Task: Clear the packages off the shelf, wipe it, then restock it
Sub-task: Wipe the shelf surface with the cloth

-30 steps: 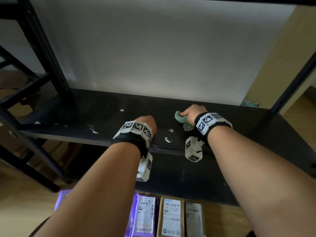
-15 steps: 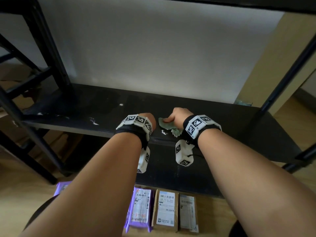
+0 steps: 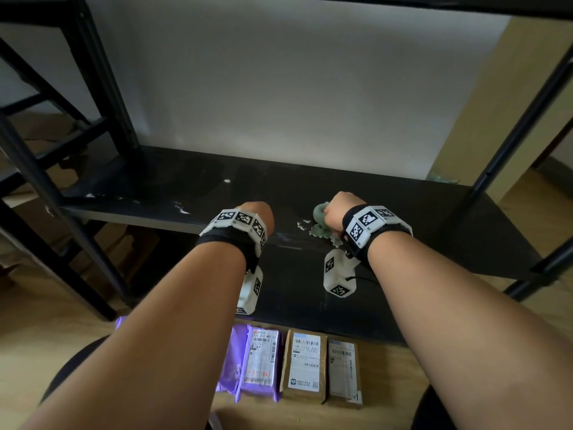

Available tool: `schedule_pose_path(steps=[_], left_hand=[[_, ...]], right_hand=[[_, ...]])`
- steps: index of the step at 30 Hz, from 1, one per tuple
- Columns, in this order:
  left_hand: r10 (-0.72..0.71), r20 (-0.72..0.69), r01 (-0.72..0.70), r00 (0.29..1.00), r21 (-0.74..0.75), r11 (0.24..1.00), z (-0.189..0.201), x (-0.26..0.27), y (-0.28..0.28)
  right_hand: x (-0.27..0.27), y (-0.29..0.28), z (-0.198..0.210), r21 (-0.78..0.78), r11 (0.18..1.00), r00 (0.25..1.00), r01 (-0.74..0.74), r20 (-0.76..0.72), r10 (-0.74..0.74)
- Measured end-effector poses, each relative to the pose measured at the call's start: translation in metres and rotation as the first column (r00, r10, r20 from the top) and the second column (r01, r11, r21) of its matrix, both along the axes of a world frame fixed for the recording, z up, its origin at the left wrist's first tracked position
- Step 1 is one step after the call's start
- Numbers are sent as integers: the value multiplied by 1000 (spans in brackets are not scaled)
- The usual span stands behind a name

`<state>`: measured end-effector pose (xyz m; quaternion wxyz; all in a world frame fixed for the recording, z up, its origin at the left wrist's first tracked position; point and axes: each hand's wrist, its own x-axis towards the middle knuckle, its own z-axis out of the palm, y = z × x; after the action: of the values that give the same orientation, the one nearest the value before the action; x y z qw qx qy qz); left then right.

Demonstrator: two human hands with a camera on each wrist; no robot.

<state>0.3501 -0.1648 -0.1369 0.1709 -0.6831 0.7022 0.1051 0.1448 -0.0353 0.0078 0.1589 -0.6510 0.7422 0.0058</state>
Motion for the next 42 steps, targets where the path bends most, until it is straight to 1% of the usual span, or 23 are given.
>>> schedule_pose_path(steps=[1,2,3,5,6,7,9,11,13,15,17,20,25,29,33,36,40,42], left_hand=[[-3,-25,2,1000,-15,1000,-12,6,-8],[9,-27,-9,1000,-17,1000,-13,6,-8],[34,-13,-34,999,-34,999,0,2,5],[85,-16,-86,996,-74,994,58,-12,65],[85,-7,-86,996,-76,993,79,-18,87],[82,-7,-83,997,-69,994,89,-24,99],[93,-34,-95,995,-91,991,97,-29,112],[105,-81,-114,991,-108,988,99,-27,124],[114,-82,-123,990,-118,985,101,-23,136],[111,-96,-123,989,-136,983,105,-20,146],[112,-116,-128,987,-143,981,110,-17,153],[129,-143,-149,981,-140,979,112,-14,162],[120,-189,-161,975,-219,962,113,-13,174],[111,-224,-167,968,-253,953,115,-7,170],[105,-229,-166,968,-267,949,116,-3,161],[101,-240,-162,965,-252,954,116,0,155],[129,-262,-196,957,-251,948,118,6,152],[149,-278,-221,949,-251,942,117,10,154]], right_hand=[[5,1,-1,11,1000,1000,-9,16,9],[11,2,-1,10,1000,999,-25,22,25],[18,3,-2,-1,999,999,-41,24,41],[32,3,-5,-32,997,998,-64,-8,64],[39,5,-7,-45,997,998,-65,-27,63],[43,6,-9,-52,997,998,-58,-33,57],[45,7,-11,-68,997,999,-34,-1,34],[42,10,-11,-77,997,997,-31,65,36],[35,13,-7,-89,995,996,-33,85,40],[27,18,-1,-114,993,1000,-4,27,7],[21,21,0,-88,996,1000,-2,-15,1],[21,26,4,-29,999,1000,-23,-21,22],[30,28,11,61,994,993,-95,-64,99],[44,21,4,41,989,989,-143,-17,144],[62,18,3,26,989,989,-148,31,148],[74,10,-1,55,990,991,-127,48,124],[85,6,-9,63,984,964,-166,220,149],[89,8,-8,52,988,960,-146,249,129]])
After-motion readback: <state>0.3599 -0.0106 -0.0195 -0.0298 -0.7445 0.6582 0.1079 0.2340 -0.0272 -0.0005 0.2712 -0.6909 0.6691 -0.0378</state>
